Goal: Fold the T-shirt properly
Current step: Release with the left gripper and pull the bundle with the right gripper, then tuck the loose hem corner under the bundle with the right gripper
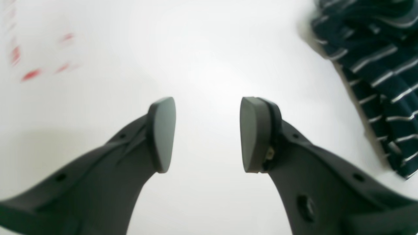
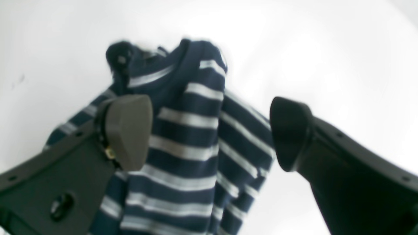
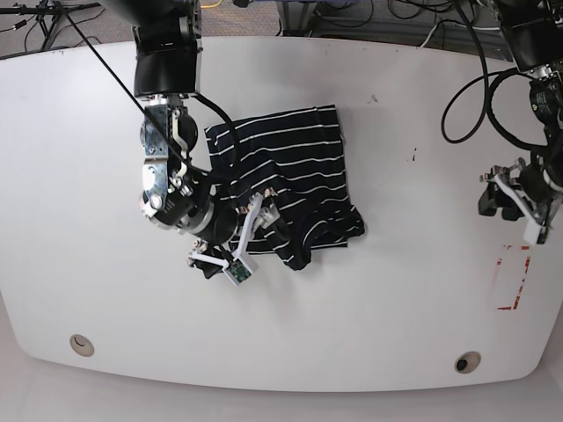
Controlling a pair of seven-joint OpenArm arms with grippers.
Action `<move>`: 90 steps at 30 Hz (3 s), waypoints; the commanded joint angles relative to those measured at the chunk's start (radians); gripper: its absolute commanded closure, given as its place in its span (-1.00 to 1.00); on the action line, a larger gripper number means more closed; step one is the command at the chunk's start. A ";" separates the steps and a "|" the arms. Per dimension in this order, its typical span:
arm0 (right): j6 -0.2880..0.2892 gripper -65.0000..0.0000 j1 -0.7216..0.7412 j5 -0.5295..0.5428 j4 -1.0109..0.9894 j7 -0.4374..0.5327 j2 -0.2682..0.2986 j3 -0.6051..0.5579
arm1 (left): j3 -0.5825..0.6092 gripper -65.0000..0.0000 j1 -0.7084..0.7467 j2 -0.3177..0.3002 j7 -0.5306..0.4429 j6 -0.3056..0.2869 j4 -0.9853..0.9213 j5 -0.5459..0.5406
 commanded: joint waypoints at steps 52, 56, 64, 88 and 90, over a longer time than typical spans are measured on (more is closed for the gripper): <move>-0.001 1.00 0.014 0.223 0.082 0.006 0.055 0.169 | -0.004 0.08 0.104 -0.006 -0.012 0.000 0.011 -0.026; 0.000 0.97 0.014 0.225 0.079 0.006 0.075 0.165 | 0.026 0.08 0.104 -0.006 -0.012 0.000 0.012 -0.026; -0.009 -0.30 0.014 0.216 0.043 0.010 0.006 0.165 | 0.038 0.08 0.104 -0.006 -0.012 0.000 0.012 -0.026; 0.000 -0.37 0.172 0.214 -0.507 0.174 -0.049 0.159 | 0.037 0.08 0.109 -0.006 -0.009 0.000 0.012 -0.029; 0.000 -0.37 0.169 0.214 -0.506 0.171 -0.052 0.123 | 0.037 0.08 0.109 -0.006 -0.009 0.000 0.012 -0.029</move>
